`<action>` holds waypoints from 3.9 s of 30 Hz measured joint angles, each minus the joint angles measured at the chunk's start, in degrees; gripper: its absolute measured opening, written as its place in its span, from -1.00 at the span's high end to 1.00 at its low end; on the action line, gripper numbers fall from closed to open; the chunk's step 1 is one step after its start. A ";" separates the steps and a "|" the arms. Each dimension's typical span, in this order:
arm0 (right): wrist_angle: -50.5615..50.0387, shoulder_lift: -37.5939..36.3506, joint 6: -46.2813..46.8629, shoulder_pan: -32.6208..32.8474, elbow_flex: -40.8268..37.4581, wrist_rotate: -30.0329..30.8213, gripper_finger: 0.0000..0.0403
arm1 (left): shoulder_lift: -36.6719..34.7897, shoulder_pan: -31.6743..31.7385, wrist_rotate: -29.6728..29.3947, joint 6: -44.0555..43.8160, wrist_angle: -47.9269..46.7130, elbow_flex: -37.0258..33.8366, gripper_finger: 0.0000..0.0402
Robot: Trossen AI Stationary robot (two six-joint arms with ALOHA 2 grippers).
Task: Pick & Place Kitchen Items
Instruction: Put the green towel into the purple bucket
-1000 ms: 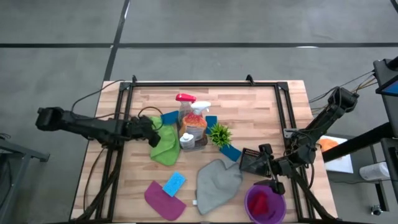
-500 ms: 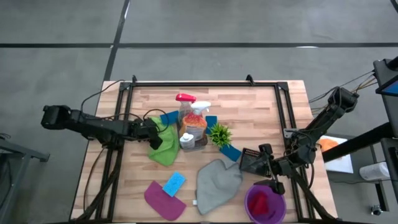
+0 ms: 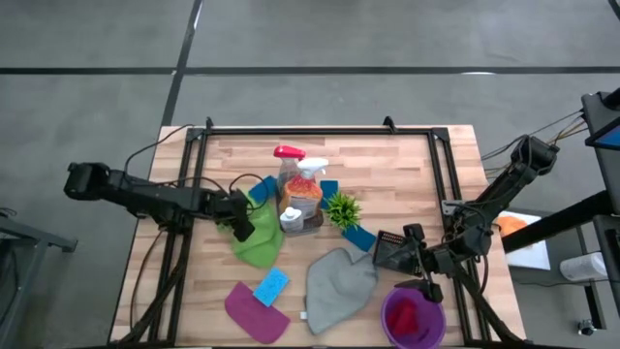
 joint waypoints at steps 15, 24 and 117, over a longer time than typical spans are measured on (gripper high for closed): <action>-0.28 0.09 0.00 0.00 -0.03 0.22 -0.64 | -0.35 -1.91 0.81 0.39 -11.26 7.54 0.10; -0.49 0.09 0.02 0.00 -0.03 0.42 -0.64 | -1.05 -1.94 -1.65 -0.07 -19.51 12.61 -0.41; 4.86 1.64 4.35 -13.16 0.01 0.30 -0.64 | -0.65 -13.72 -16.91 24.26 -33.54 58.57 0.97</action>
